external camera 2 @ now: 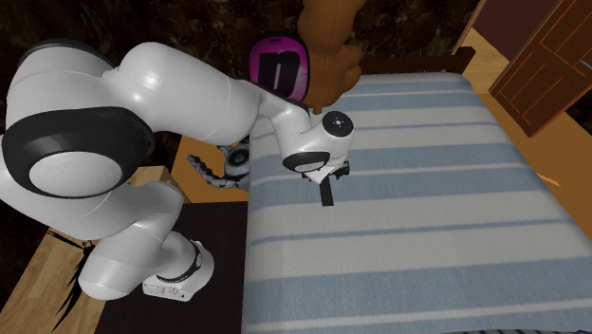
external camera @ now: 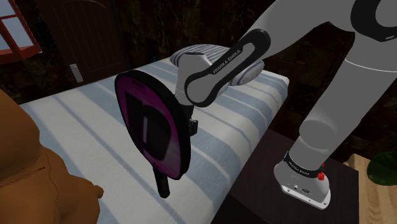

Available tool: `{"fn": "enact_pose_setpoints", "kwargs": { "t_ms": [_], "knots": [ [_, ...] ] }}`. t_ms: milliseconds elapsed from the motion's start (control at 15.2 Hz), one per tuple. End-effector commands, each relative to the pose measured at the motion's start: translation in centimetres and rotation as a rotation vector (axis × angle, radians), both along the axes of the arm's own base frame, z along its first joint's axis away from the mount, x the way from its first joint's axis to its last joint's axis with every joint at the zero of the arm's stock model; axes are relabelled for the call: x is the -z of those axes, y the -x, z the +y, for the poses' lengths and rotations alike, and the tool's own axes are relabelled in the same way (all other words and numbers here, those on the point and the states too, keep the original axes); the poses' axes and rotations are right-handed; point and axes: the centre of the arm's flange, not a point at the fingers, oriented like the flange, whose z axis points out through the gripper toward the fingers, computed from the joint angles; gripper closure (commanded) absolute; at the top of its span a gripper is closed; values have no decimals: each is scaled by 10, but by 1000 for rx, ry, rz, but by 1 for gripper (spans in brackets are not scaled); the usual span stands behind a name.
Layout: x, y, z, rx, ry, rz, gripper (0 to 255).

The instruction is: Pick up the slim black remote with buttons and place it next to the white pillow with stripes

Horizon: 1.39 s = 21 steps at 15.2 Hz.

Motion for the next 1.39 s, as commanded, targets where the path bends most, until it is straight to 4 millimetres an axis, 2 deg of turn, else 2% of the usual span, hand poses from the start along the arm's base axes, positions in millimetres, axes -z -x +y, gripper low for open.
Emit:
{"fn": "enact_pose_setpoints", "kwargs": {
  "t_ms": [0,132,198,792,1320],
  "knots": [
    [0,0,0,0,0,0,0],
    [0,0,0,0,0,0,0],
    [0,0,0,0,0,0,255],
    [0,0,0,0,0,0,255],
    [-42,0,0,0,0,0,255]
  ]
}}
